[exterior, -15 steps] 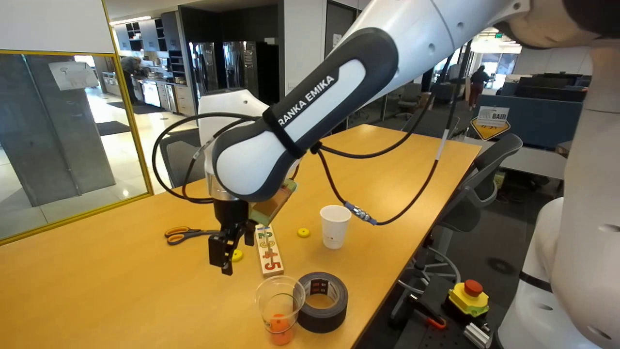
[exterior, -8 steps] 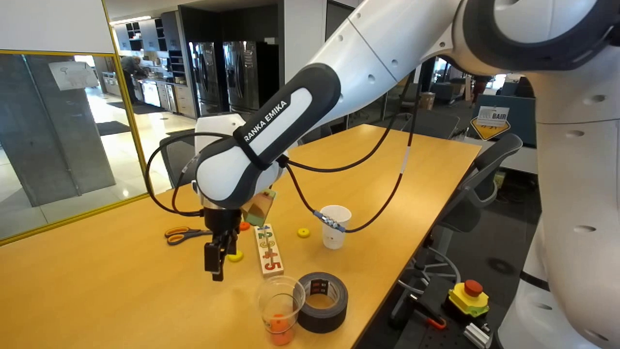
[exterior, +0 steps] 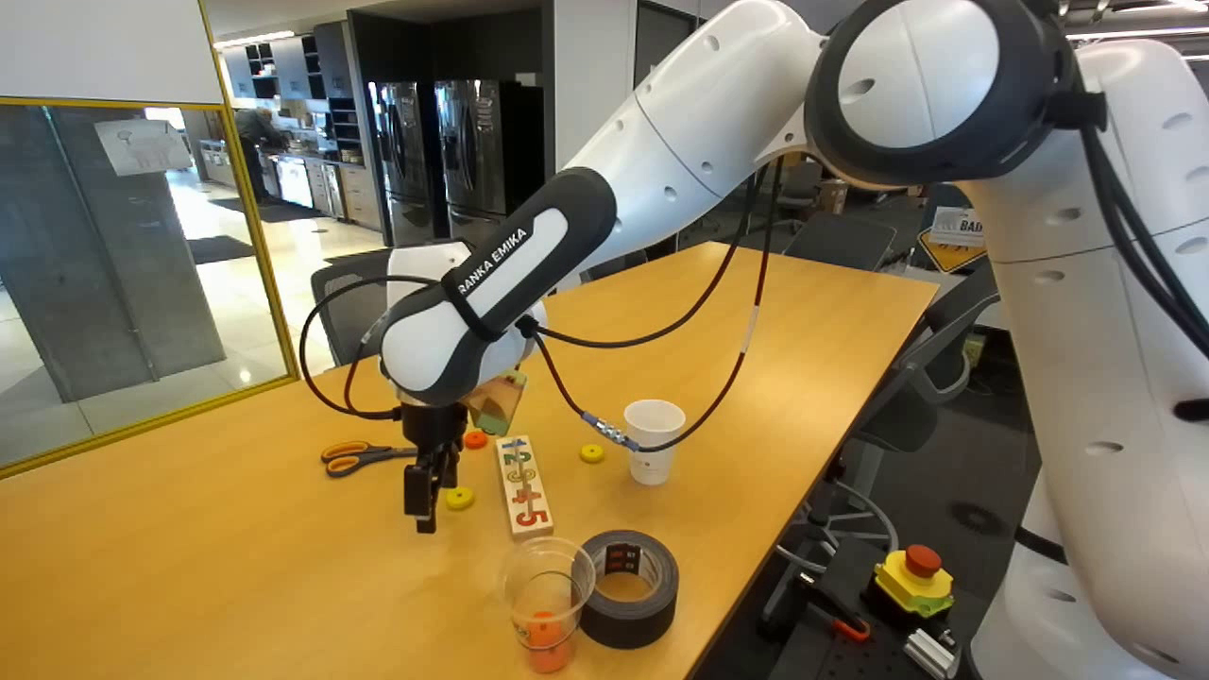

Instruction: Pick up the orange tokens from the table and put them in the colourless cup. Pick up the yellow tokens from the table and put them in the white cup.

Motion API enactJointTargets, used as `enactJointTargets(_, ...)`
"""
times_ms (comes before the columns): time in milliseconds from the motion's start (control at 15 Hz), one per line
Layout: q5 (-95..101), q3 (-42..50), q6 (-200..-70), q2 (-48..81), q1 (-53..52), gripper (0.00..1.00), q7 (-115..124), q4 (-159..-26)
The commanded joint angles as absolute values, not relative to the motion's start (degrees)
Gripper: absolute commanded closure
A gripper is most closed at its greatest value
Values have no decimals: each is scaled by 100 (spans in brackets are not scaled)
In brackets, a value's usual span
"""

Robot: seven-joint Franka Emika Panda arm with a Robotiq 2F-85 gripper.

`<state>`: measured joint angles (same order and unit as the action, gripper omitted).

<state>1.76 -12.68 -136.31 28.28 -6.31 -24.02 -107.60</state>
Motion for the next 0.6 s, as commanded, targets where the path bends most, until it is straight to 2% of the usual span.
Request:
enactJointTargets(0,492,-1086,-13502,3189,-728,0,-2309,-10200)
enactJointTargets(533,714,-933,-13253,3519,-628,0,-2387,-9771)
